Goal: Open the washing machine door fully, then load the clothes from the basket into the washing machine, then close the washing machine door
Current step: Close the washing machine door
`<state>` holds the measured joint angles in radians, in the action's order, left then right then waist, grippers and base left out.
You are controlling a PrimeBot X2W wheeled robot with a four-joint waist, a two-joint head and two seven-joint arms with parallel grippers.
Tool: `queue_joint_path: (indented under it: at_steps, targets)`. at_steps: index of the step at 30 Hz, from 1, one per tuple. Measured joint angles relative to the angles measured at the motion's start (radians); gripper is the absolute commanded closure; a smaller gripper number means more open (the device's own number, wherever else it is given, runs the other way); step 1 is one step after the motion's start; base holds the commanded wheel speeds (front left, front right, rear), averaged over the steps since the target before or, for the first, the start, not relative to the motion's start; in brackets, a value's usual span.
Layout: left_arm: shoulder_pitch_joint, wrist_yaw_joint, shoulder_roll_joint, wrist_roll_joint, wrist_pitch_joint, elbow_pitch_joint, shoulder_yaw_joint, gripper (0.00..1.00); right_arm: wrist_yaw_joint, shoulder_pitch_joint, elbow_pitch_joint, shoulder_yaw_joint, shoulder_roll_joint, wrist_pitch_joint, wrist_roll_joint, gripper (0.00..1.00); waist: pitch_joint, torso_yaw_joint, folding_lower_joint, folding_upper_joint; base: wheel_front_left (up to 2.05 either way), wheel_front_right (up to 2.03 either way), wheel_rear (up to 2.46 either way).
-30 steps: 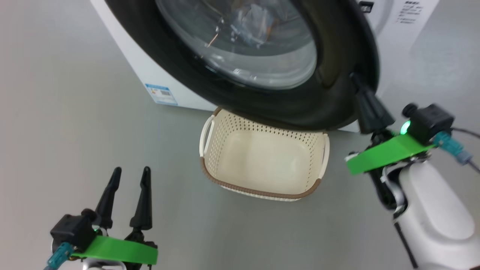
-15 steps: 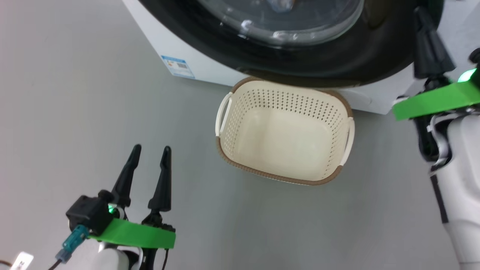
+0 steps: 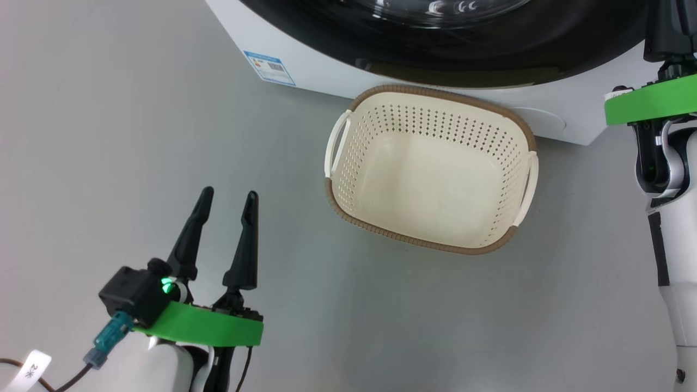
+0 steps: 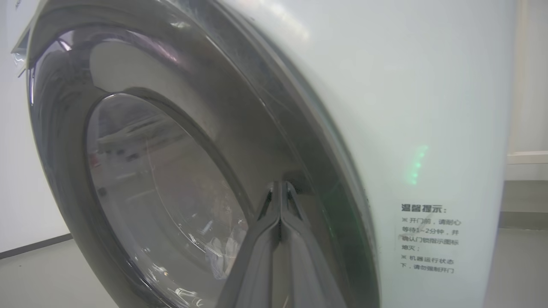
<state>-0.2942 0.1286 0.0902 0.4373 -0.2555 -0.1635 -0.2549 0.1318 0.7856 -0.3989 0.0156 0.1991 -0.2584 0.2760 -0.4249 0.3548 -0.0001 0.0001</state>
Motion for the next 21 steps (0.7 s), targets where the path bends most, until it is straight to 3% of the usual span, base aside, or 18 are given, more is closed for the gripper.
queue_joint_path:
  at_steps: [16,18,19,20,21]
  targets:
    - [-0.009,0.0,-0.005,0.0,0.0,-0.034,0.009,0.0,-0.001,-0.053,0.014,-0.055,-0.014,-0.002,-0.006,1.0,0.026,-0.009,0.0001,0.0,0.0,0.0,0.0]
    - [-0.007,0.0,-0.002,0.0,0.0,-0.041,0.017,0.0,-0.001,-0.09,0.017,-0.07,-0.02,-0.002,-0.005,0.89,0.039,-0.016,0.0001,0.0,0.0,0.0,0.0]
    - [-0.005,0.0,0.001,0.0,0.0,-0.044,0.021,0.0,-0.001,-0.109,0.02,-0.074,-0.025,-0.002,-0.003,0.89,0.046,-0.02,0.0001,0.0,0.0,0.0,0.0]
    - [-0.002,0.0,0.005,0.0,0.0,-0.048,0.026,0.0,-0.001,-0.127,0.023,-0.074,-0.033,-0.002,-0.003,0.8,0.053,-0.024,0.0001,0.0,0.0,0.0,0.0]
    - [0.005,0.0,0.009,0.0,0.0,-0.049,0.032,0.0,-0.001,-0.144,0.027,-0.077,-0.038,-0.002,-0.003,0.65,0.059,-0.029,0.0,-0.0001,0.0,0.0,0.0]
